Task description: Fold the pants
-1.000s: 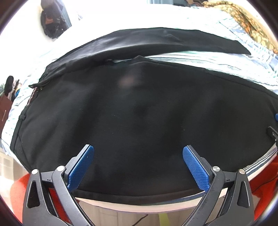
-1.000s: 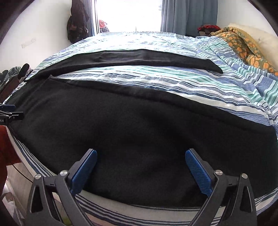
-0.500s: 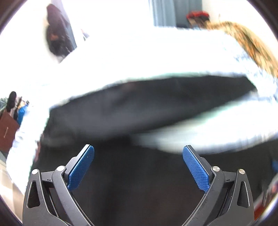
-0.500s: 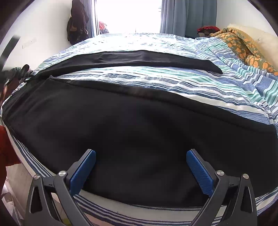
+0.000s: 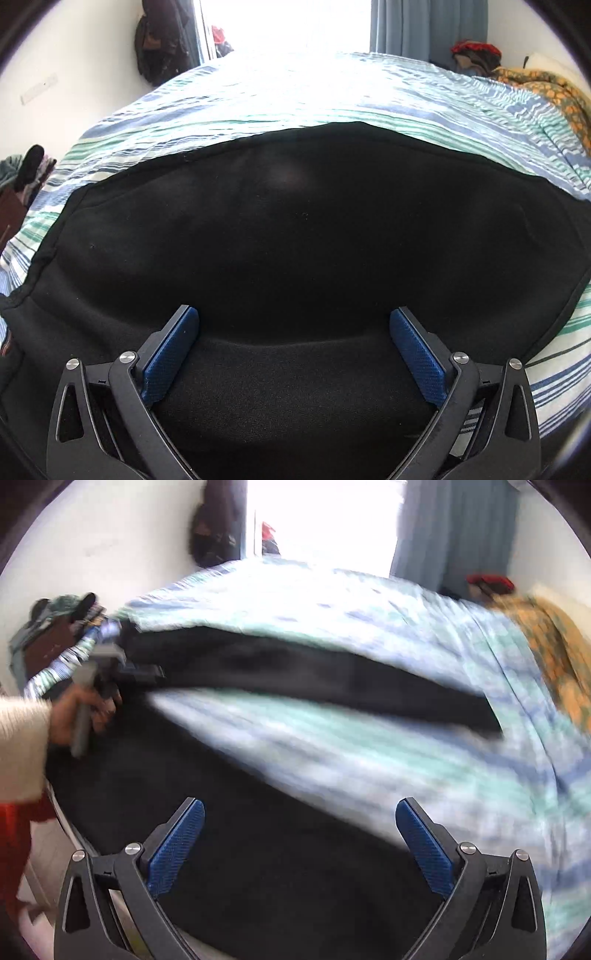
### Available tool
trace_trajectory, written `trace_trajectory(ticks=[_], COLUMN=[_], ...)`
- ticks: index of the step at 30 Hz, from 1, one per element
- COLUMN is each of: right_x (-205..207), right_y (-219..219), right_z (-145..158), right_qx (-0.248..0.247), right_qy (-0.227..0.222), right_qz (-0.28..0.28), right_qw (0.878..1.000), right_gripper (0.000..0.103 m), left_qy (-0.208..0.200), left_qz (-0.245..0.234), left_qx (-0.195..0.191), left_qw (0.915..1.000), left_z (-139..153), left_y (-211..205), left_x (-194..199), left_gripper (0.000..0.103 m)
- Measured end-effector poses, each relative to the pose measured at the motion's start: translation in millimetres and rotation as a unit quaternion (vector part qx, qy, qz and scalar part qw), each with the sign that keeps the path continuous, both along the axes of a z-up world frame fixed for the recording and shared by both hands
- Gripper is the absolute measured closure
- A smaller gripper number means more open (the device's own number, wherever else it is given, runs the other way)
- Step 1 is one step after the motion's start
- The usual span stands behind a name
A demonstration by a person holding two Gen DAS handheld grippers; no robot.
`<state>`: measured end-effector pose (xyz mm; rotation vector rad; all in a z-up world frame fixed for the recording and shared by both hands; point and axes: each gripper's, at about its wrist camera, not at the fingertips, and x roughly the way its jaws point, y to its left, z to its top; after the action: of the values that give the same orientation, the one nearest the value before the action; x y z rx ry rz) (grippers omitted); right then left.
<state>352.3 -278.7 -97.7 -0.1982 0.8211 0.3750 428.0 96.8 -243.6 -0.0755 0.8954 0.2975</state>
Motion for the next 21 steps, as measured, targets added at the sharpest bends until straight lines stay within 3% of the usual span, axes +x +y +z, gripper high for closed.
trace_trajectory(ticks=[3, 6, 9, 12, 15, 17, 19, 21], right_x=[80, 146, 181, 194, 204, 217, 223, 214], right_y=[37, 67, 84, 64, -13, -91, -180, -263], right_z=[3, -30, -76, -117, -131, -133, -129, -119], right_qx=[0.09, 0.136, 0.133, 0.064, 0.014, -0.008, -0.017, -0.028], right_qy=[0.014, 0.054, 0.106, 0.134, 0.106, 0.102, 0.105, 0.112], right_qz=[0.041, 0.028, 0.044, 0.054, 0.02, -0.064, -0.176, -0.302], right_qw=[0.995, 0.989, 0.984, 0.987, 0.994, 0.993, 0.979, 0.946], right_gripper=[0.001, 0.001, 0.001, 0.001, 0.001, 0.001, 0.001, 0.001], left_qy=[-0.003, -0.005, -0.006, -0.011, -0.014, -0.016, -0.016, -0.017], left_qz=[0.0, 0.001, 0.001, 0.001, 0.0, 0.0, 0.0, 0.0], left_qx=[0.003, 0.009, 0.01, 0.008, 0.006, 0.004, 0.003, 0.003], left_qw=[1.0, 0.9999, 0.9999, 0.9999, 0.9999, 0.9999, 0.9999, 0.9999], left_z=[0, -1, -1, -3, -5, -5, -4, -4], left_y=[2, 1, -2, -4, 0, 1, 0, 0], left_x=[-2, 0, -2, -5, -5, -5, -4, -4], left_gripper=[0.001, 0.001, 0.001, 0.001, 0.001, 0.001, 0.001, 0.001])
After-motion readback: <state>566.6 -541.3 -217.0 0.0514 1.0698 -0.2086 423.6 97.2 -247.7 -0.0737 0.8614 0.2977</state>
